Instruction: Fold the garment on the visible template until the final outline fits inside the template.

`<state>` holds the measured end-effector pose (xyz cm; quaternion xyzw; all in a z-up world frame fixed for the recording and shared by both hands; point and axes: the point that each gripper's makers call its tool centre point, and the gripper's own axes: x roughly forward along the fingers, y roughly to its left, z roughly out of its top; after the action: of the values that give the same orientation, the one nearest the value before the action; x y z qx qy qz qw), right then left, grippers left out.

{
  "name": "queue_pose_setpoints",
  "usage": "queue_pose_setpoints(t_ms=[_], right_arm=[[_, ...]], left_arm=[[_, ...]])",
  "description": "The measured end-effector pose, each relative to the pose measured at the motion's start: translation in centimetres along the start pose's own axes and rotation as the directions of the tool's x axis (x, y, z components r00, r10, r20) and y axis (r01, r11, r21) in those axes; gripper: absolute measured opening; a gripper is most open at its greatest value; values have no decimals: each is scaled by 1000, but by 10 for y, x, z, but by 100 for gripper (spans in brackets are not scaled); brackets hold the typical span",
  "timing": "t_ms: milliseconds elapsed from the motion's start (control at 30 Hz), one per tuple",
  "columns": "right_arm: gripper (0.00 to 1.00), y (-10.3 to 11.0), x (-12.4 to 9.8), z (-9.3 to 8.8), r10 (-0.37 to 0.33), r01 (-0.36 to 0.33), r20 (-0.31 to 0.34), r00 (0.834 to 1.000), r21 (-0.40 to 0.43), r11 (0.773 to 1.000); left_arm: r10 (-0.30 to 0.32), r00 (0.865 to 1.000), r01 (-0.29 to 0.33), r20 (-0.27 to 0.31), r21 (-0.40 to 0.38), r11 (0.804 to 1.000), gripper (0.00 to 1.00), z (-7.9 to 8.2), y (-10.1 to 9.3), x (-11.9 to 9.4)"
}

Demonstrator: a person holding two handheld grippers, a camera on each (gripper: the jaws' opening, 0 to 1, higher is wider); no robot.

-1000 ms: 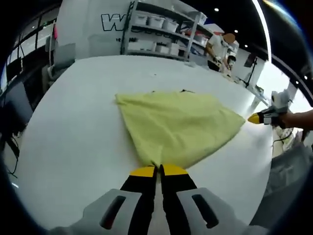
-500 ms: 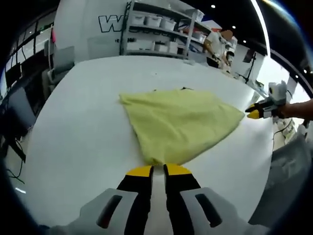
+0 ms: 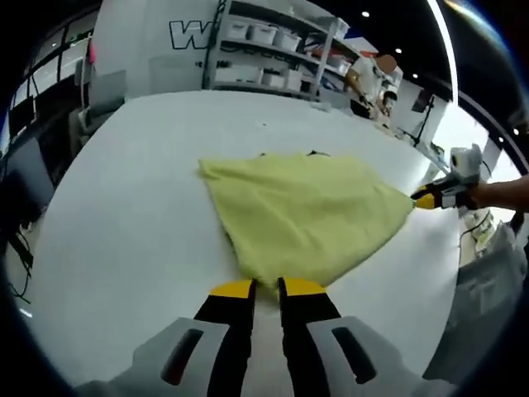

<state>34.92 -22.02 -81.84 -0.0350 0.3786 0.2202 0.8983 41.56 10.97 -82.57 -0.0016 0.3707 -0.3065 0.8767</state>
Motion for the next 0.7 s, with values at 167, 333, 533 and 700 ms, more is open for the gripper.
queue_pose_setpoints(t_ms=[167,333,533,700], right_arm=[[0,4,-2,-5,12,-12,-9,1000,26,1000],[0,5,-6,-10,8,-8,-2,1000,65,998],[0,6,-11,-11,-1,-1,16,1000,81,997],[0,8,-16,-13,-2,1,18,1000,72,997]], left_arm=[[0,1000,0,-6,10,1000,4,-1,-4,0],[2,1000,-2,-12,15,1000,3,-8,-5,-7],[-1,1000,1,0,14,1000,3,-13,-10,-16],[-4,1000,4,1,27,1000,3,-19,-15,-22]])
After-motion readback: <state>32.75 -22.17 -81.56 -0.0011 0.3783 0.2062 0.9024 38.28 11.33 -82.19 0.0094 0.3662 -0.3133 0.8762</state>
